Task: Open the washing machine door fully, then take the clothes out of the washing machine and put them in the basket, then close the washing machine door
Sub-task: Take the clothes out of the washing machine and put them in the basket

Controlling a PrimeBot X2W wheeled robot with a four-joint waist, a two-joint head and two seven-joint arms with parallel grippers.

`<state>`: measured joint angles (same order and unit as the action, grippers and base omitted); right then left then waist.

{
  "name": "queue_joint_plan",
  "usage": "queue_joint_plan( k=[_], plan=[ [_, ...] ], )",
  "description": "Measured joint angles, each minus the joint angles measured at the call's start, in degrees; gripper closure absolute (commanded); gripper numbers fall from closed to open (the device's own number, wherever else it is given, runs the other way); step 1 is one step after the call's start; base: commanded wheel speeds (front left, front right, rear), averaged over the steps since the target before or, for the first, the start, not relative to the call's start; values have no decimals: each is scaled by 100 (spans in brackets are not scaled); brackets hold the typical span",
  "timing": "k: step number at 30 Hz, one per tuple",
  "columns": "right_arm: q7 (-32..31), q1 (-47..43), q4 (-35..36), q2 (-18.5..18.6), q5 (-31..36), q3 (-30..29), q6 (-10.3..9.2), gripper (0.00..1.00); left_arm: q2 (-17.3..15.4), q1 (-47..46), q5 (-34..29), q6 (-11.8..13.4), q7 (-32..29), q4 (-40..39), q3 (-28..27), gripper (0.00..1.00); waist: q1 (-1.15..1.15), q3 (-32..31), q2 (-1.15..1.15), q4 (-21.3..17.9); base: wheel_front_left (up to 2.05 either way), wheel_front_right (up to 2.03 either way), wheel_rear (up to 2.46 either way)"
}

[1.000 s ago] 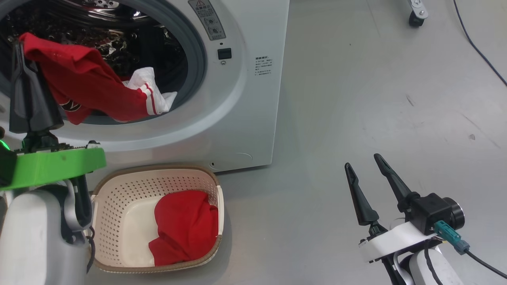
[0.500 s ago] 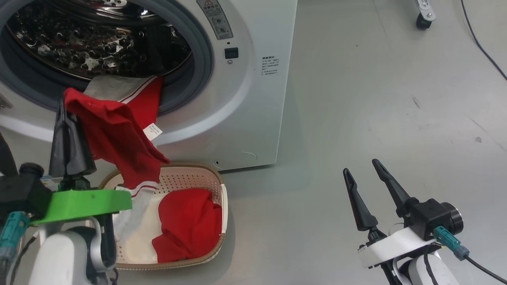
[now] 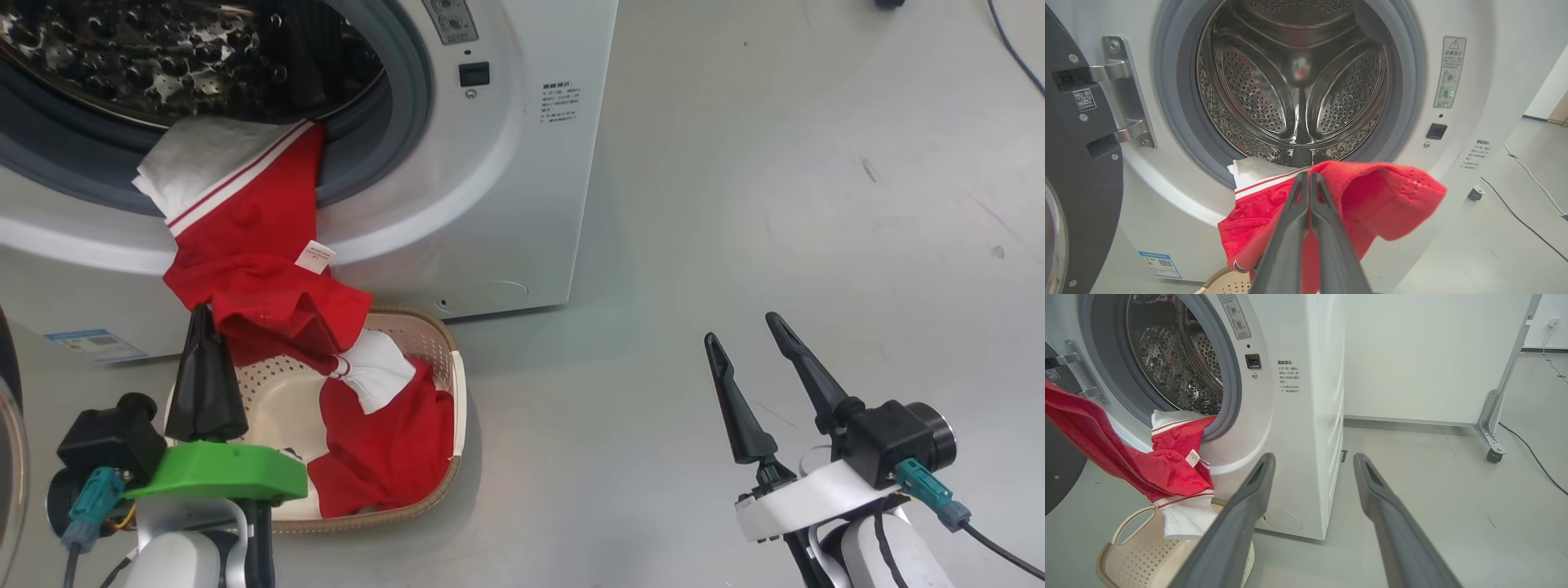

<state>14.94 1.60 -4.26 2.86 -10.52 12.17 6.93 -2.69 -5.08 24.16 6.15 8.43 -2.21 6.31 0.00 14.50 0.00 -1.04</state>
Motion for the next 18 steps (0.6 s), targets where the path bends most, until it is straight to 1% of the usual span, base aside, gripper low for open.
queue_joint_plan(
  k=[4,5,12,18],
  plan=[
    [0,68,69,0,9,1,0,0,7,3,103,10,38,304,15,100,0,169,0,-15,0,0,0],
    [0,114,89,1,9,3,1,0,9,3,136,11,66,515,16,100,0,265,0,-28,0,0,0],
    [0,280,166,1,9,30,3,0,13,-46,186,12,101,1165,3,100,0,581,0,-98,0,0,0],
    [0,446,231,2,9,30,4,0,20,-456,250,19,148,1842,-14,100,0,917,0,-216,0,0,0]
  ],
)
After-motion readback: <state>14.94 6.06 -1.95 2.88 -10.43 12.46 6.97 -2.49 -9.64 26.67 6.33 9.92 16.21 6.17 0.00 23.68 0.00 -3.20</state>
